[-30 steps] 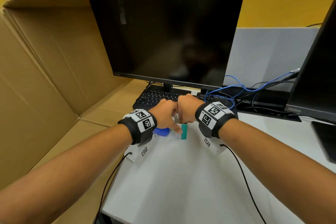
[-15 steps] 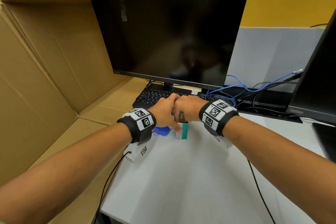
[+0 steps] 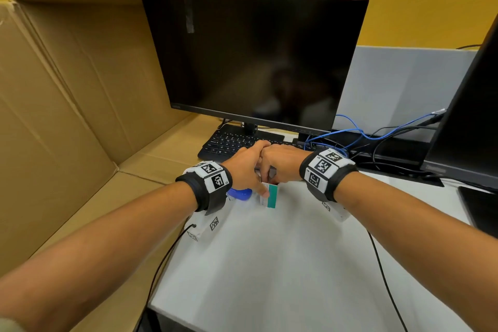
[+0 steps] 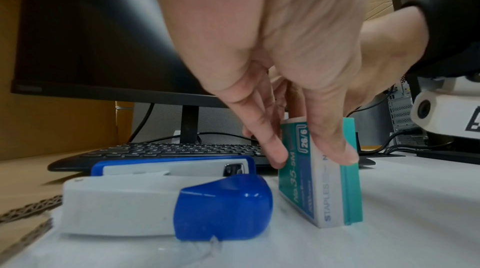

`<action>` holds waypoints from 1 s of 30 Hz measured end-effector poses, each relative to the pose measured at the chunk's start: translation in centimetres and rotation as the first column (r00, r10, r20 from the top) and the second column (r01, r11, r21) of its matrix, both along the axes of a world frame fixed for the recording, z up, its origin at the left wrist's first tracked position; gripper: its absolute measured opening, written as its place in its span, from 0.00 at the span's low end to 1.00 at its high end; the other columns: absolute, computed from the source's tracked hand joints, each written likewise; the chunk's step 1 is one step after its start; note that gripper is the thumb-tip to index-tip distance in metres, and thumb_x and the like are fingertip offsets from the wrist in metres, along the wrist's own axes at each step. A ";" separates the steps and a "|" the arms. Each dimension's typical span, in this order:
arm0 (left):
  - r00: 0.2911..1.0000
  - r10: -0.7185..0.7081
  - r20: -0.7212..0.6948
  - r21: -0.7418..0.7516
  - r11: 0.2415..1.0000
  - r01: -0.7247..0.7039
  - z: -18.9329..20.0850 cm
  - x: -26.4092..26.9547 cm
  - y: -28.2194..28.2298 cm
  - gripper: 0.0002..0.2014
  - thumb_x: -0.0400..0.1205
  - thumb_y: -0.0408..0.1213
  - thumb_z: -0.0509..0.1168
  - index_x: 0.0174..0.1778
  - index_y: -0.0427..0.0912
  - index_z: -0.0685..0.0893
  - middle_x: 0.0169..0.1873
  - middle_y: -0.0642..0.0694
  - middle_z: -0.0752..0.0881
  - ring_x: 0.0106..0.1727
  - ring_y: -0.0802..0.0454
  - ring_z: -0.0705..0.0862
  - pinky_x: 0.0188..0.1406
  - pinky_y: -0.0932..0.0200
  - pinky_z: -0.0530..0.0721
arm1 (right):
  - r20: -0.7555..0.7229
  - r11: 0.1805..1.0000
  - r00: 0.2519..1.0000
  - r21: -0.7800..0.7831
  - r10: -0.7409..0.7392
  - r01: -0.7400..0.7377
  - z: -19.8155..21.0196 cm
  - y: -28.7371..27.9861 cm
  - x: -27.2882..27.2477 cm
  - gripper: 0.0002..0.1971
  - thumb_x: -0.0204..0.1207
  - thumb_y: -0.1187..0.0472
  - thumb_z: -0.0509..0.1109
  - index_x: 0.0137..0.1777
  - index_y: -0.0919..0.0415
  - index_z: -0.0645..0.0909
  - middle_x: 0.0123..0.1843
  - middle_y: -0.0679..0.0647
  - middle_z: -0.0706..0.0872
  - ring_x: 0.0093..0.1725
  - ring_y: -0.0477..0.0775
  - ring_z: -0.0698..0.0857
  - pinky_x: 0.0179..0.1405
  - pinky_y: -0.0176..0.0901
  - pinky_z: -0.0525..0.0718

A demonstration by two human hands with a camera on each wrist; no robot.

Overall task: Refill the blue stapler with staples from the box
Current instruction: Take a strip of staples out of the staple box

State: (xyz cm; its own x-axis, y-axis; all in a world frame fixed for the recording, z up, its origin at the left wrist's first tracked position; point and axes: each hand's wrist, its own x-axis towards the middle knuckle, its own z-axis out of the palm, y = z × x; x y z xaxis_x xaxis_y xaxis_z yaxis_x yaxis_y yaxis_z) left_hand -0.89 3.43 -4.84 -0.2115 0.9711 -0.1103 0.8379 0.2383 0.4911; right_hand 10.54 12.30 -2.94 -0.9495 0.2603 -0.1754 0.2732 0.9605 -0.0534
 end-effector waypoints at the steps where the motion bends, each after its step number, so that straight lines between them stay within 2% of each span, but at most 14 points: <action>1: 1.000 -0.003 0.003 -0.002 1.000 0.003 0.0 0.0 0.0 0.59 0.61 0.39 0.85 0.81 0.58 0.52 0.69 0.42 0.80 0.67 0.40 0.83 0.70 0.42 0.80 | 0.010 1.000 1.000 0.003 -0.001 0.001 0.0 0.0 -0.2 0.11 0.75 0.61 0.76 0.56 0.61 0.91 0.57 0.55 0.90 0.55 0.57 0.88 0.55 0.42 0.87; 5: 1.000 -0.008 0.000 -0.016 1.000 0.008 0.0 -0.1 0.0 0.60 0.62 0.39 0.84 0.82 0.60 0.50 0.71 0.42 0.77 0.68 0.40 0.81 0.71 0.40 0.79 | 0.025 1.000 0.999 0.017 0.021 -0.022 0.0 0.3 -0.5 0.10 0.73 0.62 0.77 0.53 0.60 0.91 0.56 0.54 0.90 0.54 0.56 0.88 0.52 0.39 0.86; 11: 1.000 -0.028 -0.007 -0.030 0.999 0.028 0.2 -0.1 -0.2 0.60 0.63 0.39 0.84 0.83 0.58 0.49 0.73 0.42 0.77 0.70 0.39 0.80 0.70 0.39 0.80 | 0.022 0.999 1.000 -0.035 0.006 -0.006 0.0 0.8 0.0 0.07 0.74 0.62 0.76 0.51 0.58 0.90 0.58 0.51 0.89 0.58 0.55 0.87 0.59 0.48 0.88; 15: 0.999 -0.046 0.003 -0.020 0.999 0.046 0.6 0.1 -0.3 0.59 0.63 0.39 0.84 0.82 0.60 0.51 0.72 0.43 0.77 0.69 0.40 0.81 0.68 0.40 0.81 | 0.016 0.996 1.000 -0.089 0.003 -0.001 0.5 1.4 0.5 0.06 0.75 0.63 0.75 0.51 0.56 0.89 0.60 0.50 0.87 0.58 0.53 0.84 0.59 0.44 0.84; 17: 0.998 -0.056 0.021 -0.022 0.998 0.057 0.8 0.1 -0.4 0.58 0.64 0.38 0.83 0.83 0.58 0.51 0.71 0.43 0.79 0.67 0.42 0.83 0.66 0.44 0.83 | -0.002 0.992 1.000 -0.126 -0.002 0.002 1.1 1.8 0.8 0.05 0.75 0.61 0.76 0.49 0.54 0.90 0.61 0.47 0.85 0.58 0.50 0.81 0.60 0.44 0.83; 20: 0.996 -0.075 0.038 -0.034 0.997 0.076 1.0 0.3 -0.8 0.57 0.67 0.36 0.82 0.84 0.54 0.49 0.71 0.45 0.80 0.68 0.43 0.84 0.65 0.47 0.83 | -0.079 0.972 0.997 -0.236 -0.022 0.002 1.7 2.3 1.5 0.05 0.75 0.60 0.76 0.48 0.51 0.90 0.58 0.45 0.87 0.56 0.49 0.82 0.59 0.43 0.81; 22: 0.995 -0.079 0.053 -0.039 0.996 0.081 0.8 0.5 -1.1 0.57 0.69 0.35 0.80 0.85 0.52 0.47 0.71 0.44 0.81 0.68 0.44 0.84 0.66 0.47 0.82 | -0.077 0.958 0.996 -0.285 -0.044 0.020 1.8 2.4 2.0 0.04 0.74 0.59 0.76 0.46 0.48 0.90 0.54 0.45 0.90 0.55 0.50 0.86 0.59 0.44 0.83; 25: 0.994 -0.083 0.075 -0.019 0.996 0.085 0.5 0.7 -1.2 0.58 0.69 0.34 0.80 0.85 0.51 0.46 0.69 0.43 0.84 0.67 0.45 0.85 0.66 0.48 0.82 | -0.060 0.965 0.995 -0.256 -0.076 0.058 1.0 2.3 2.1 0.06 0.75 0.60 0.76 0.45 0.46 0.90 0.52 0.46 0.92 0.53 0.49 0.88 0.58 0.47 0.88; 27: 0.994 -0.090 0.063 -0.006 0.996 0.090 0.5 0.8 -1.2 0.58 0.68 0.35 0.81 0.85 0.51 0.46 0.68 0.43 0.84 0.66 0.45 0.85 0.65 0.48 0.82 | -0.084 0.976 0.993 -0.211 -0.078 0.058 0.3 1.9 1.8 0.07 0.76 0.61 0.74 0.50 0.52 0.92 0.54 0.49 0.92 0.52 0.49 0.86 0.53 0.39 0.86; 29: 0.995 -0.092 0.048 -0.011 0.996 0.093 0.5 0.7 -1.2 0.58 0.68 0.36 0.81 0.85 0.51 0.46 0.68 0.43 0.84 0.66 0.45 0.85 0.65 0.48 0.83 | -0.098 0.990 0.995 -0.142 -0.031 0.017 0.0 1.5 1.4 0.09 0.76 0.63 0.74 0.54 0.56 0.92 0.57 0.52 0.91 0.52 0.48 0.83 0.45 0.27 0.77; 30: 0.995 -0.091 0.042 -0.014 0.996 0.092 0.5 0.6 -1.1 0.58 0.68 0.36 0.81 0.85 0.52 0.47 0.68 0.43 0.84 0.66 0.45 0.85 0.65 0.48 0.83 | -0.093 0.993 0.996 -0.115 -0.008 -0.003 0.1 1.4 1.2 0.10 0.76 0.63 0.74 0.55 0.57 0.92 0.59 0.52 0.90 0.51 0.46 0.82 0.43 0.24 0.73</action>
